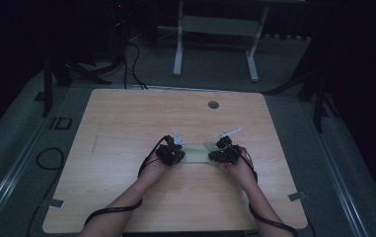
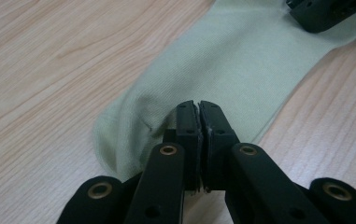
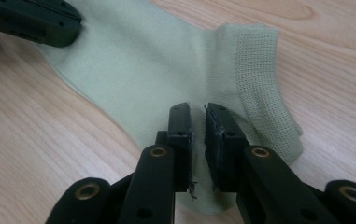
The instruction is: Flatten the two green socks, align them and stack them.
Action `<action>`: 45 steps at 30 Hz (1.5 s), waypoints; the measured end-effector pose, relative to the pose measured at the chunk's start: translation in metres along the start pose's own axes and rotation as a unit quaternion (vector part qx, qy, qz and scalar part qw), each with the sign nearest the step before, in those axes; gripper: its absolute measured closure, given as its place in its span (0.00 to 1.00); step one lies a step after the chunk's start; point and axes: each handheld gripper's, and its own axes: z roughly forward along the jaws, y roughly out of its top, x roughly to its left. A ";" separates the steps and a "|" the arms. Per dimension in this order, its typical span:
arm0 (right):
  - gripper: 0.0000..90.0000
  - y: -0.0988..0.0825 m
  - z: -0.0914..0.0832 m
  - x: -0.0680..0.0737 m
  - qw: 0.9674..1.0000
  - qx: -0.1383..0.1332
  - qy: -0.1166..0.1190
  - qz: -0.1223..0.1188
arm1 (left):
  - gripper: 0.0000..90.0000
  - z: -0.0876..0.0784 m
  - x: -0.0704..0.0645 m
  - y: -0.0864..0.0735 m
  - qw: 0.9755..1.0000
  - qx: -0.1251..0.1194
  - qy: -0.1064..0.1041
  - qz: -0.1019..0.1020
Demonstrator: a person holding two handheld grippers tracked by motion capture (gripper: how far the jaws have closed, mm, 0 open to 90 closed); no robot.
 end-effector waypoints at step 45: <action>0.16 -0.005 -0.029 0.005 0.996 -0.071 0.008 -0.056 | 0.02 -0.036 0.013 -0.013 0.997 -0.055 -0.036 -0.034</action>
